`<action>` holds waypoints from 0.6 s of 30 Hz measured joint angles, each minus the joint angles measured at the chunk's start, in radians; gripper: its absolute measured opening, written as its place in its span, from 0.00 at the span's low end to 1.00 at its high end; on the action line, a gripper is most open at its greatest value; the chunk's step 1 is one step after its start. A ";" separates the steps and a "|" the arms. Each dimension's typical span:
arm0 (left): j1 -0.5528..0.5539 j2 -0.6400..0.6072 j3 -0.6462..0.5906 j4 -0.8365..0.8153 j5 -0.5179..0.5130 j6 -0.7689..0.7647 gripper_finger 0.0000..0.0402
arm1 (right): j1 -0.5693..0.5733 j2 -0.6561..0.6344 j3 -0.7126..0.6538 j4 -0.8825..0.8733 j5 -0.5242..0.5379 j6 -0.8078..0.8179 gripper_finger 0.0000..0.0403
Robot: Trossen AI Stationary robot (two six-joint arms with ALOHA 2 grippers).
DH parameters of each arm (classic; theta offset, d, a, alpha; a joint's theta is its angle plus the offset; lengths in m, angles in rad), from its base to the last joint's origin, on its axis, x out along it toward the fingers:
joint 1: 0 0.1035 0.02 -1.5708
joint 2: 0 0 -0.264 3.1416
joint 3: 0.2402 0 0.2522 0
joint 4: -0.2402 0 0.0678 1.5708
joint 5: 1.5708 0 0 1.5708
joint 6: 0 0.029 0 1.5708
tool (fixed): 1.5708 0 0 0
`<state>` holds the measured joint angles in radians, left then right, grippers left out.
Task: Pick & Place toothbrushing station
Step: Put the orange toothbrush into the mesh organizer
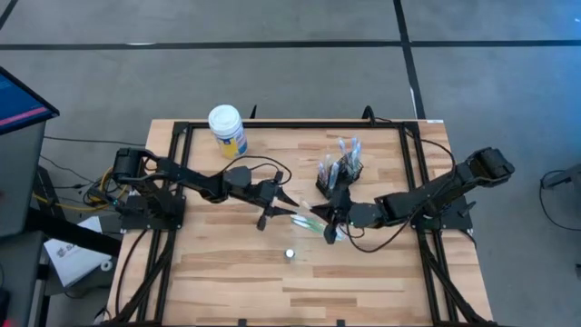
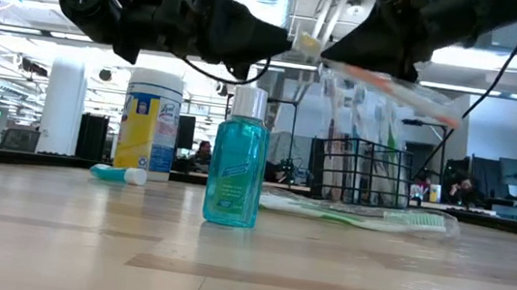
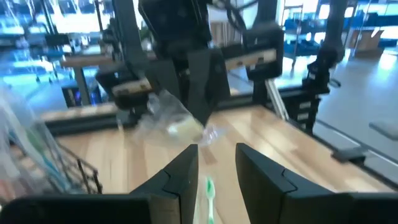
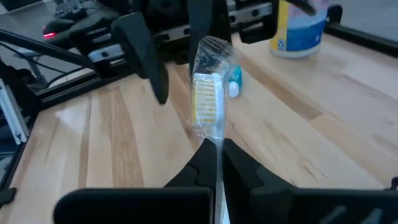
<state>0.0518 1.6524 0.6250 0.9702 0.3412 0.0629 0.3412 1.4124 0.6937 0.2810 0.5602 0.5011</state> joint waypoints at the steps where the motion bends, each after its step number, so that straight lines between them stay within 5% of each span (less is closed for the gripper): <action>1: 0.000 0.000 0.000 0.017 0.000 -0.001 0.25 | 0.006 -0.005 0.000 0.000 0.005 -0.009 0.00; 18: 0.000 0.000 0.001 0.219 0.024 -0.001 0.25 | 0.058 -0.051 0.000 0.117 0.019 -0.147 0.00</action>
<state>0.0517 1.6524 0.6263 1.1893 0.3656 0.0619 0.3992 1.3613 0.6941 0.3982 0.5795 0.3543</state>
